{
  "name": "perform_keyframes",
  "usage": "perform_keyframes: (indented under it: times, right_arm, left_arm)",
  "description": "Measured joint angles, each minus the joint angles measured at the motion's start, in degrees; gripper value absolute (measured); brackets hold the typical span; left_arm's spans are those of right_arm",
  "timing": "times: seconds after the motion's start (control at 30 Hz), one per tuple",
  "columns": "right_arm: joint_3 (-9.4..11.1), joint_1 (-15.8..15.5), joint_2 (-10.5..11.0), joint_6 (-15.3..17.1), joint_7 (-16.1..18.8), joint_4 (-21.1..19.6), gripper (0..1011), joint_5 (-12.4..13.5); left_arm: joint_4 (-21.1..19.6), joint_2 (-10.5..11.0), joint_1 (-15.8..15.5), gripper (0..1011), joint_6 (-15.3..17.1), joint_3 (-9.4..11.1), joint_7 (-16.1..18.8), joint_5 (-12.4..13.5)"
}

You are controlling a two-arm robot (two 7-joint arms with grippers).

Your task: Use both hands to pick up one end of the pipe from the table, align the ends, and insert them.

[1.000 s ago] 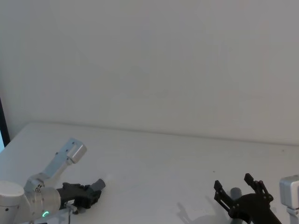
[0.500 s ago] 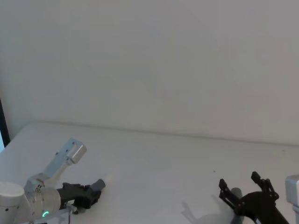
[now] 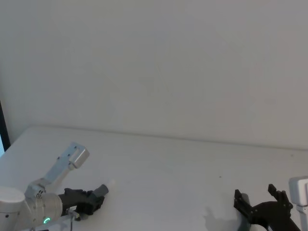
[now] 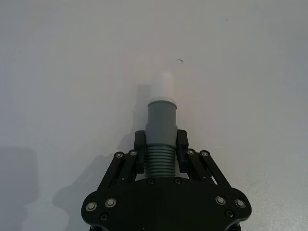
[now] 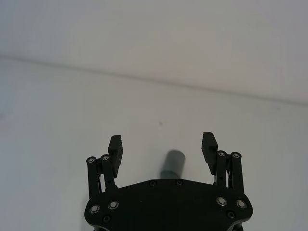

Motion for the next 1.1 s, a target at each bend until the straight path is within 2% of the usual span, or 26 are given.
perform_keyframes:
  times: [0.33,0.7,1.1]
  right_arm:
    - [-0.2,1.14,-0.73,8.7,-2.5,0.82,1000,-1.56]
    - [-0.64,2.05,-1.41,19.84,-4.14,0.35,1000,-2.31]
    - [-0.86,3.02,-1.98,28.3,-4.78,-2.05,1000,-2.75]
  left_arm:
    - [0.0,0.0,0.0,340,0.0,0.0,0.0,0.0]
    - [0.0,0.0,0.0,340,0.0,0.0,0.0,0.0]
    - [0.01,0.0,0.0,340,0.0,0.0,0.0,0.0]
